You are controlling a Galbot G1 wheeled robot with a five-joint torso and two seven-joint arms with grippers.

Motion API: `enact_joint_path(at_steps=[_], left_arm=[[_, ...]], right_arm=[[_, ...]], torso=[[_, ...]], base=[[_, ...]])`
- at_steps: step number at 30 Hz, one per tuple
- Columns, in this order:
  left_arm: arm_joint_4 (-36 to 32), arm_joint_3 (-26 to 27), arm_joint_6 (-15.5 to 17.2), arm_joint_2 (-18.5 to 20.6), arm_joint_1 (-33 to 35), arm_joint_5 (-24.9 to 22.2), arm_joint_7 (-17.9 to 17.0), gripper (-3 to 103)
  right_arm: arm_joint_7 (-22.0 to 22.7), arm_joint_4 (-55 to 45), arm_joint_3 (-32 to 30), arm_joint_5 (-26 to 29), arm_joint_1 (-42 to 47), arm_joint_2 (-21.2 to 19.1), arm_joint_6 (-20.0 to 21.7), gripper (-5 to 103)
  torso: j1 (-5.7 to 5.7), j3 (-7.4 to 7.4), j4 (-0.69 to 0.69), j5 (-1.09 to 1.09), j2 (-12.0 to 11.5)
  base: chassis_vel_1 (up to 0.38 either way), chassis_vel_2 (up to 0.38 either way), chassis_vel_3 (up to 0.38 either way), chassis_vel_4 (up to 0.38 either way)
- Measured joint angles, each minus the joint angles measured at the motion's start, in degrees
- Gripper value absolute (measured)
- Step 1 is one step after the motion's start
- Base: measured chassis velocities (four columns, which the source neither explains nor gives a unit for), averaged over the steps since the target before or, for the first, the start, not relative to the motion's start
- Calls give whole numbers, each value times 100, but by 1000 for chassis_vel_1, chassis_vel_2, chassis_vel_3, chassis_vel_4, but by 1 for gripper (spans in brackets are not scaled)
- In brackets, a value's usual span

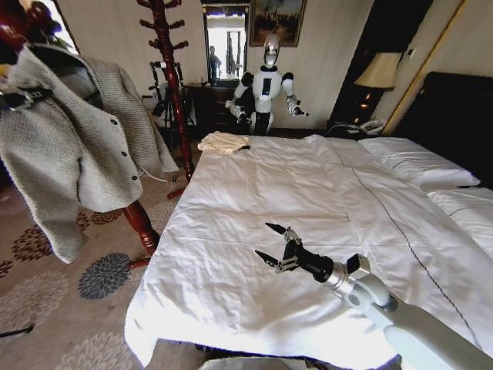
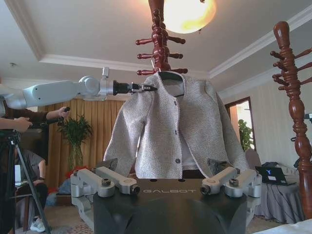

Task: Pick up the clothes from the bed and hang them on the clothes hanger.

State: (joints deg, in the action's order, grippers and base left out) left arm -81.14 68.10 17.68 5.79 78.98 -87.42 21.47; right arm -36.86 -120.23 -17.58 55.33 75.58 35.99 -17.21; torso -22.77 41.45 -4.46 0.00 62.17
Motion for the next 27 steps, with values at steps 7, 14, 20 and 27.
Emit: enact_joint_path(at_steps=[7, 14, 20, 27], left_arm=[[53, 112, 170, 288, 229, -84, -74, 20], [26, 98, 265, 408, 387, -48, -106, 20], [0, 43, 307, 378, 409, -34, -114, 20], [-112, -40, 243, 201, 343, 151, -77, 20]], right_arm=[[0, 17, -11, -18, 3, 30, -7, 100], [0, 75, 8, -20, -67, 43, -18, 100], [-4, 173, 57, -4, -171, 54, -62, 100], [-7, 264, 166, -6, -266, 88, -73, 100]], torso=[[0, 0, 0, -1, 0], [0, 0, 1, 0, 0], [0, 0, 0, -1, 0], [0, -1, 0, -2, 0]], base=[[0, 0, 0, 0], [0, 0, 0, 0], [0, 0, 0, 0], [0, 0, 0, 0]])
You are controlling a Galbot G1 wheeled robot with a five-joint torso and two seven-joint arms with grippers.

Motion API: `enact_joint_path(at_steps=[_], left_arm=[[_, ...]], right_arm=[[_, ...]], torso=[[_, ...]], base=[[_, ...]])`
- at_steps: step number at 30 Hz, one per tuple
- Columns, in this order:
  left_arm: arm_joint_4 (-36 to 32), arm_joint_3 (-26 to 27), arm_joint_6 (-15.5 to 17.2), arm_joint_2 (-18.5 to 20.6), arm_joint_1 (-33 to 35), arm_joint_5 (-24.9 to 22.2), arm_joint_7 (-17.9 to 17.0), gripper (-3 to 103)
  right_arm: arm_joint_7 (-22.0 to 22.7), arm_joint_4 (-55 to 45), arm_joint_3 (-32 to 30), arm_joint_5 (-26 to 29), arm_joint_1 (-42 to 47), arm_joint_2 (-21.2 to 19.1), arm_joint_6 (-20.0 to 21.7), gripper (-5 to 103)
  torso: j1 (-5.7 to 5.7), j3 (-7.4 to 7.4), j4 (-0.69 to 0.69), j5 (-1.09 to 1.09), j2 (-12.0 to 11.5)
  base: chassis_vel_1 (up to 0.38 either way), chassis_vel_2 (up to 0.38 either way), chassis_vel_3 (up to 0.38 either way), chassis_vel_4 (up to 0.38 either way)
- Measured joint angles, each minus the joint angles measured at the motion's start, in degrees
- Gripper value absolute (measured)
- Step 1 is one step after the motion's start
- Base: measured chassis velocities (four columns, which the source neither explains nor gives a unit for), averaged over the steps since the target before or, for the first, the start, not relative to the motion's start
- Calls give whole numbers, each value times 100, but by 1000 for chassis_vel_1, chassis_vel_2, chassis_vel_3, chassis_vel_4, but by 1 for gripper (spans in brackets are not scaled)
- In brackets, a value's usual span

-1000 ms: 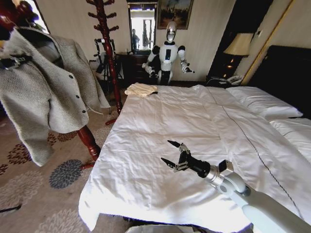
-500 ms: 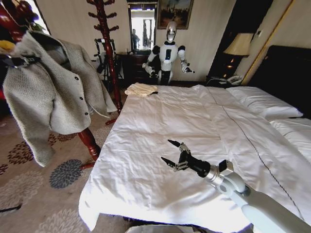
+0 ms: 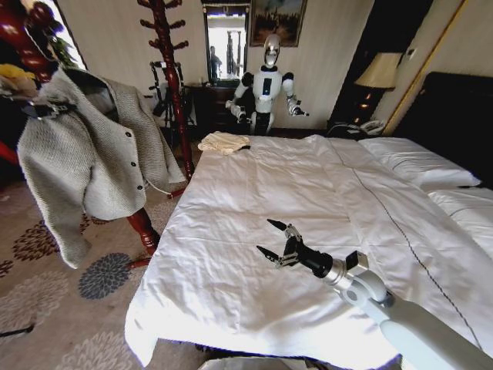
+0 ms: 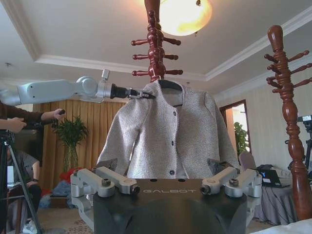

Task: Pick up the clothes from the bed and hang them on the clothes hanger.

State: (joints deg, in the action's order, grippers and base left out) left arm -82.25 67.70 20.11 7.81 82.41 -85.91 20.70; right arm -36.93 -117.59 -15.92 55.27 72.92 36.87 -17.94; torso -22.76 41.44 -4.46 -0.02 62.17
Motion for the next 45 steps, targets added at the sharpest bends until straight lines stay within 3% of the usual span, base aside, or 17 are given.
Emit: enact_joint_path(at_steps=[9, 11, 14, 17, 25, 28, 31, 45], left_arm=[[-176, -75, -219, -168, -64, 88, -55, 19], [-231, -96, -325, -220, -74, 95, -90, 30], [-262, -105, -451, -265, -100, 126, -91, 36], [-373, -119, -655, -384, -168, 186, -71, 52], [-587, -121, -700, -664, -273, 346, -87, 75], [-714, -123, -740, -903, -337, 538, -58, 91], [-833, -120, -794, -1051, -379, 684, -6, 98], [-1749, -15, -1025, -1848, -652, 1118, 67, 100]], right_arm=[[-5, 41, -36, -9, 31, 37, -6, 100], [-6, 41, -69, -12, 65, 37, -8, 100], [-7, 34, -115, -26, 113, 32, -13, 100], [-7, 2, -166, -35, 163, 23, -17, 100], [-4, -39, -208, -39, 212, 9, -17, 100], [0, -43, -239, -49, 253, 9, -16, 100], [1, -44, -268, -54, 287, 9, -16, 100], [8, 64, -298, -35, 259, 17, -16, 100]], torso=[[0, 0, -1, 1, 0], [0, 1, -1, 4, 0], [0, 1, 0, 3, 0], [0, 0, 0, 2, 0], [0, 0, 0, 2, 0], [0, 0, 0, 2, 0], [0, 0, 0, 2, 0], [0, 1, -1, 1, 0]], base=[[0, 0, 0, 0], [0, 0, 0, 0], [0, 0, 0, 0], [0, 0, 0, 0], [0, 0, 0, 0], [0, 0, 0, 0], [0, 0, 0, 0], [0, 0, 0, 0]])
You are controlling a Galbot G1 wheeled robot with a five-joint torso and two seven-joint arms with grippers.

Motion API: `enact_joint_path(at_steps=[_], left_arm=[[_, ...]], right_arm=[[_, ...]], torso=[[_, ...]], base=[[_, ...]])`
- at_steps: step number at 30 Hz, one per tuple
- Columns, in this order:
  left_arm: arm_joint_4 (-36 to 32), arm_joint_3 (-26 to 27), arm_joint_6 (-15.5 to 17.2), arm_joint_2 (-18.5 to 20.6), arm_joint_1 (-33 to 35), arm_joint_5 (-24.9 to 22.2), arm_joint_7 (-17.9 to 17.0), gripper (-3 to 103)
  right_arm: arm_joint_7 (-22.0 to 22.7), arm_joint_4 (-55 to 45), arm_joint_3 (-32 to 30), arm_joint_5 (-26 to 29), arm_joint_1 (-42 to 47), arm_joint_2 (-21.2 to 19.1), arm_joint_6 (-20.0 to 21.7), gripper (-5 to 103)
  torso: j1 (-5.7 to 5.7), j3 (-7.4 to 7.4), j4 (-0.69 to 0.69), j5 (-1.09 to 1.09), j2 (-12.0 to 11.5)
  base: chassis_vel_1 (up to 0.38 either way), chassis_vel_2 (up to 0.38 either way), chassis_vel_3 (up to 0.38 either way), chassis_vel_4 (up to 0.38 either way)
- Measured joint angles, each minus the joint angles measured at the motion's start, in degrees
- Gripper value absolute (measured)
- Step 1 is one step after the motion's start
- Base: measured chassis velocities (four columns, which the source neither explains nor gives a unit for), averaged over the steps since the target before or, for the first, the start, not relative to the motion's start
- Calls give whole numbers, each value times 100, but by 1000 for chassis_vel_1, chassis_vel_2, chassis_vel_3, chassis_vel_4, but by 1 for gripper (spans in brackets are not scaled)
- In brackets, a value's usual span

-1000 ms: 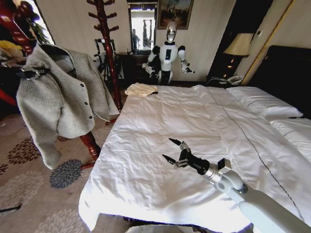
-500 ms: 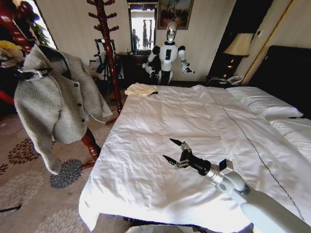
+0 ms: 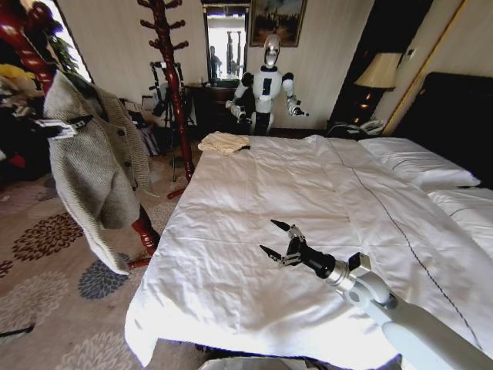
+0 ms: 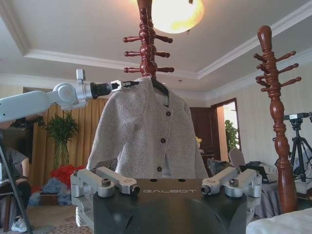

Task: Pick up the clothes from the bed and hang them on the clothes hanger.

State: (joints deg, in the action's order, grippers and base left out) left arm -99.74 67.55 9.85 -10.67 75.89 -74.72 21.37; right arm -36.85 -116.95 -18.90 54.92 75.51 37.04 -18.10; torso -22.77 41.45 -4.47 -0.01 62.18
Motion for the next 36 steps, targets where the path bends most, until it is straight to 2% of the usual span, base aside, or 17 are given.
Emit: enact_joint_path(at_steps=[4, 8, 9, 12, 17, 21, 31, 34, 36], left_arm=[[-161, 41, -1, -132, -54, 87, -16, 100], [-349, 72, 75, -242, -66, 219, -196, 100], [-492, 58, 249, -286, -33, 356, -526, 100], [-603, 50, 320, -348, -22, 506, -810, 100], [-888, 95, 325, -499, -15, 822, -1115, 100], [-1135, 156, 318, -669, -2, 942, -1226, 100], [-1448, 355, 318, -790, 62, 933, -1199, 100], [-1486, 459, 301, -816, 139, 990, -1067, 100], [-1490, 537, 222, -852, 201, 1117, -677, 100]], right_arm=[[2, 18, 0, 10, -5, 1, 0, 100], [3, 34, -15, 13, 6, 1, -1, 100], [5, 41, -65, 18, 23, 0, -3, 100], [9, 42, -93, 33, 27, 5, -3, 100], [9, 23, -240, 32, 140, 3, -6, 100], [9, -20, -398, 31, 242, 3, -7, 100], [76, -61, -583, 133, 235, -2, -7, 100], [77, -62, -632, 139, 268, -15, -15, 100], [78, -61, -664, 140, 314, -18, -37, 100]], torso=[[0, 0, 0, 0, 0], [0, 0, 1, 0, 0], [0, 0, -1, -1, 0], [0, 0, 1, 0, 0], [0, 0, 0, 0, 0], [0, 0, 1, 0, 0], [0, 0, 1, 0, 0], [0, 0, 0, 0, 0], [0, 0, 1, 1, -1]], base=[[0, 0, 0, 0], [0, 0, 0, 0], [0, 0, 0, 0], [0, 0, 0, 0], [0, 0, 0, 0], [0, 0, 0, 0], [0, 0, 0, 0], [0, 0, 0, 0], [0, 0, 0, 0]])
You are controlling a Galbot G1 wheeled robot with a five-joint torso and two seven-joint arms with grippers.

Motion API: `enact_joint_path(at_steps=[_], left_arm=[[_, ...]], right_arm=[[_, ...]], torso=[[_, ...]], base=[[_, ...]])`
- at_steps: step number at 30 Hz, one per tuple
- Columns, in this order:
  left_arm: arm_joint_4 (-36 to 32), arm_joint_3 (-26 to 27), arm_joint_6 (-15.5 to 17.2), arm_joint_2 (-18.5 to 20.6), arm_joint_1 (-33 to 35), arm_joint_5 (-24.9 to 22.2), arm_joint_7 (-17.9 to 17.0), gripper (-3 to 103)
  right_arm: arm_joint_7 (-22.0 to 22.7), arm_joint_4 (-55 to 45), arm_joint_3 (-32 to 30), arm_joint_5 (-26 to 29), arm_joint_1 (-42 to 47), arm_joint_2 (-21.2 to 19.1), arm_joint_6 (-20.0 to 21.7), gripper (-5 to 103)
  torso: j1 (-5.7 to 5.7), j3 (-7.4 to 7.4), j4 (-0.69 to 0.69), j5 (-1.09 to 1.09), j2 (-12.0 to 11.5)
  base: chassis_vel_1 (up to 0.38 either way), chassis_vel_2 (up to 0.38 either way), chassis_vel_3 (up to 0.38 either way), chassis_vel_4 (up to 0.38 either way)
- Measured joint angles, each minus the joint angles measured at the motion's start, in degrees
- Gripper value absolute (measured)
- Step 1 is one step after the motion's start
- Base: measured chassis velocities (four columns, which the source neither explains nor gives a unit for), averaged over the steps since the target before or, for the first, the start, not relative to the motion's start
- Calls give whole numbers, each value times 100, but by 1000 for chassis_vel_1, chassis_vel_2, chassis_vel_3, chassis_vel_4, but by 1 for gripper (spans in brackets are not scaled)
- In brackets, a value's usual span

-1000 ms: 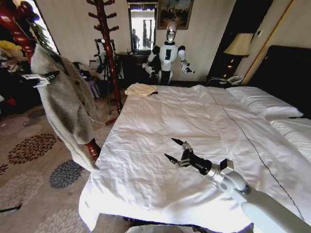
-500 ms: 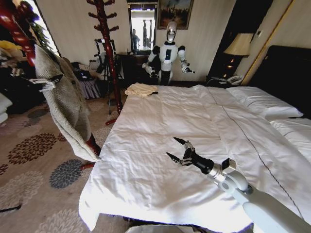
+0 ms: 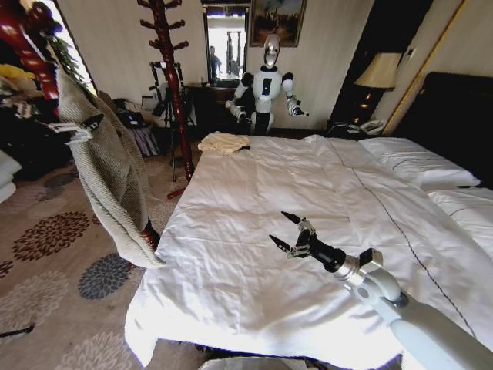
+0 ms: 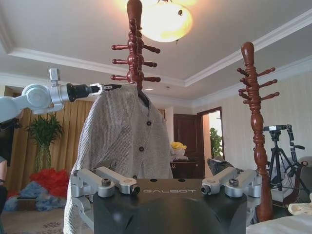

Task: Pick up the clothes from the bed and hang them on the clothes hanger.

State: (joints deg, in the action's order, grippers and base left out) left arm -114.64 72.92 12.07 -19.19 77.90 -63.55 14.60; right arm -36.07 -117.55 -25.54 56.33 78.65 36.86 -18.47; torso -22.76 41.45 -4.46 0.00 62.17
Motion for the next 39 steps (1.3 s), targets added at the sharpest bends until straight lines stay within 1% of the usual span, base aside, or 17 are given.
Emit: enact_joint_path(at_steps=[2, 3, 6, 10, 16, 19, 20, 25, 26, 28, 30, 31, 34, 36, 37, 38, 39], left_arm=[[30, 9, -206, -11, 5, 63, 541, 100], [30, 9, -206, -11, 5, 63, 541, 100], [-21, -100, -584, -55, -38, -85, 1020, 100], [-151, -170, -804, -162, -38, -311, 1195, 100], [-387, -256, -716, -376, 172, -539, 1082, 100], [-767, -371, -501, -694, 616, -355, 863, 100], [-767, -371, -501, -694, 616, -355, 863, 100], [-1245, -567, -307, -1632, 1446, 570, 32, 100], [-1245, -567, -307, -1632, 1446, 570, 32, 100], [-1275, -785, -256, -2204, 1553, 808, -105, 100], [-1227, -1085, -269, -2800, 1467, 1126, -208, 100], [-1227, -1085, -269, -2800, 1467, 1126, -208, 100], [-1264, -1435, -446, -3680, 1482, 1693, -239, 100], [-1329, -1706, -813, -4232, 1572, 2373, -364, 100], [-1329, -1706, -813, -4232, 1572, 2373, -364, 100], [-1369, -1893, -1138, -4569, 1637, 2835, -524, 100], [-1405, -1996, -1252, -4775, 1677, 3030, -594, 100]], right_arm=[[1, 0, -4, -1, 8, 4, -8, 100], [1, 0, -4, -1, 8, 4, -8, 100], [19, -12, -4, -2, -1, 27, -9, 100], [23, -18, -30, 0, 20, 31, -11, 100], [216, -18, -153, 21, 52, 151, -60, 100], [778, -13, -261, 53, 51, 313, -211, 100], [778, -13, -261, 53, 51, 313, -211, 100], [2551, 196, -388, -326, -45, 670, -299, 100], [2551, 196, -388, -326, -45, 670, -299, 100], [2991, 377, -544, -665, 26, 930, -298, 100], [3226, 516, -827, -1200, 230, 1246, -374, 100], [3226, 516, -827, -1200, 230, 1246, -374, 100], [3273, 578, -1159, -1767, 528, 1644, -546, 100], [3266, 532, -1258, -1922, 765, 1916, -616, 100], [3266, 532, -1258, -1922, 765, 1916, -616, 100], [3262, 471, -1224, -1969, 982, 2108, -722, 100], [3255, 441, -1180, -2003, 1103, 2223, -781, 100]], torso=[[0, 0, 0, 0, 0], [0, 0, 0, 0, 0], [0, 0, -1, -1, 0], [0, 0, -1, -1, 0], [0, 0, -1, -1, 0], [0, 0, -1, 0, 0], [0, 0, -1, 0, 0], [-1, 0, -1, 0, 0], [-1, 0, -1, 0, 0], [0, 0, 7, -1, 0], [0, 0, -5, -3, 0], [0, 0, -5, -3, 0], [-1, 0, -2, 2, 0], [0, 0, 2, -2, 0], [0, 0, 2, -2, 0], [0, -1, -1, 0, 0], [0, -1, -1, -1, 0]], base=[[0, 0, 0, 0], [0, 0, 0, 0], [0, 0, 0, 0], [0, 0, 0, 0], [0, 0, 0, 0], [0, 0, 0, 0], [0, 0, 0, 0], [0, 0, 0, 0], [0, 0, 0, 0], [0, 0, 0, 0], [0, 0, 0, 0], [0, 0, 0, 0], [0, 0, 0, 0], [0, 0, 0, 0], [0, 0, 0, 0], [0, 0, 0, 0], [0, 0, 0, 0]])
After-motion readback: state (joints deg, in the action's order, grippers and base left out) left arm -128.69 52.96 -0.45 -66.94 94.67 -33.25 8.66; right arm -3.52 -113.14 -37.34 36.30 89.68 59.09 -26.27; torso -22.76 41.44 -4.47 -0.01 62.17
